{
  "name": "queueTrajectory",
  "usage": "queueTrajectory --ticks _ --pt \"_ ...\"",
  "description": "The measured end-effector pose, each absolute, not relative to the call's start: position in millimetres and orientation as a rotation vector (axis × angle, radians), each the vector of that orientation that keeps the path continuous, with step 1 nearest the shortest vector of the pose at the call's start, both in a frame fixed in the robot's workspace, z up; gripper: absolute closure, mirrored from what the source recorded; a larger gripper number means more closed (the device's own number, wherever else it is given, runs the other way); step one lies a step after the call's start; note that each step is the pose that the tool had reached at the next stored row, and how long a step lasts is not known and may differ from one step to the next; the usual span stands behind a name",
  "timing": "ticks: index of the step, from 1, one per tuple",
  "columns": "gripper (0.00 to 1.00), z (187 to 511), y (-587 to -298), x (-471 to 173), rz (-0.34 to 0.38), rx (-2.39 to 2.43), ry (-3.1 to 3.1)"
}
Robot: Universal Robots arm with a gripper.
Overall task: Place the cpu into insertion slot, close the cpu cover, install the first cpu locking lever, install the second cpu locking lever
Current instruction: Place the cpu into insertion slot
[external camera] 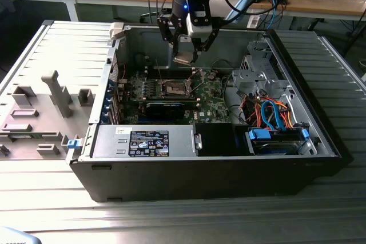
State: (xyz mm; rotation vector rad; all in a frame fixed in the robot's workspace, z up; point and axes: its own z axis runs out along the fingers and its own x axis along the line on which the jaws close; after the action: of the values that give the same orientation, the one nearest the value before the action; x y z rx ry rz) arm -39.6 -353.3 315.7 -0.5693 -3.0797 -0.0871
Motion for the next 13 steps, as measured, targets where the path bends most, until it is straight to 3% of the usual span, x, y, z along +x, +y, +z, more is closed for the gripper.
queueTrajectory --ticks 13 --pt "0.46 315.1 -353.3 -39.6 -0.087 -0.602 -3.074"
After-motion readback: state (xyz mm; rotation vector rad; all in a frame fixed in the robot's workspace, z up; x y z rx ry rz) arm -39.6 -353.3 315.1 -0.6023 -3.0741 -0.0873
